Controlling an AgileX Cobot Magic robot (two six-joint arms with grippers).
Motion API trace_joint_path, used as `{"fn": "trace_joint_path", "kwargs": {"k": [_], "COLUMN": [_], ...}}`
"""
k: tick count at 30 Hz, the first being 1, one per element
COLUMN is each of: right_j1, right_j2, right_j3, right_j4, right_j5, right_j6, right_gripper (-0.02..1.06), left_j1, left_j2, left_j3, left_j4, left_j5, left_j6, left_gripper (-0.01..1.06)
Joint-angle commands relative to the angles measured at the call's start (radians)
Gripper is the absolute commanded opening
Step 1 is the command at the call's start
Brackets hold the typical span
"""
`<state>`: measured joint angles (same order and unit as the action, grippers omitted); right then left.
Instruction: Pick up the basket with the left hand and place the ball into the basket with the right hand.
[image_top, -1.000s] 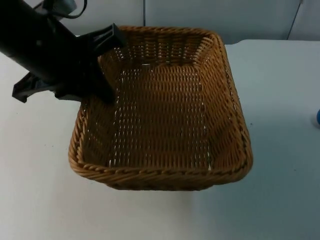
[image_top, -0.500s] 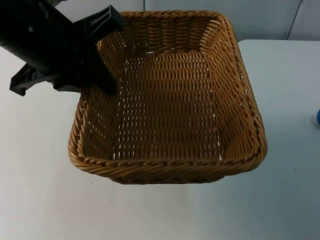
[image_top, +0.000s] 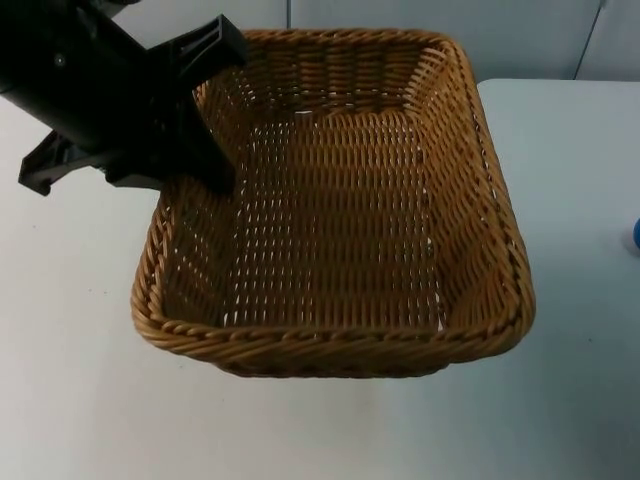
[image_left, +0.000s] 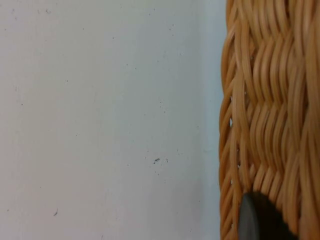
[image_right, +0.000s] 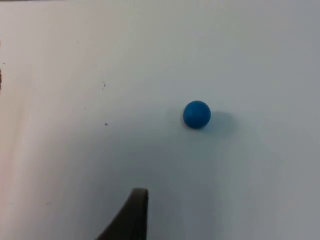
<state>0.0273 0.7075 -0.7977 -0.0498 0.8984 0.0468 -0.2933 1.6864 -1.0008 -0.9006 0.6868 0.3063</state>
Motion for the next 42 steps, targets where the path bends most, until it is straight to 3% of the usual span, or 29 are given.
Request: {"fn": "trace_joint_path", "kwargs": {"k": [1,7,17,28,42], "right_j1": [-0.007,-0.007,-0.007,-0.007,-0.007], "right_j2": [0.111,0.395,0.758,1.036,1.281], "right_j3": [-0.026,-0.121,-0.323,-0.446,-0.522], "right_j4": [0.002,-0.022,-0.084,-0.036,-0.042], "right_j5": [-0.063,-0.127,-0.150,-0.158,-0.192], "right_j6": [0.012,0.018,-0.002,-0.077,-0.081], "right_gripper": [1.01,1.01,0.98,0.98,0.98], "left_j1": [-0.005,-0.005,-0.005,-0.005,-0.005], "left_j2": [-0.014,-0.014,-0.014,-0.009,-0.009], "left_j3": [0.000,0.000,0.000,0.000,0.000], "left_j4": [-0.013,0.023,0.027,0.043,0.045], "left_j5": [0.018,0.034,0.043,0.041,0.031], "left_j6": [0.000,-0.010,-0.010,-0.010,-0.010], "left_gripper": [0.00,0.00,0.00,0.00,0.00]}}
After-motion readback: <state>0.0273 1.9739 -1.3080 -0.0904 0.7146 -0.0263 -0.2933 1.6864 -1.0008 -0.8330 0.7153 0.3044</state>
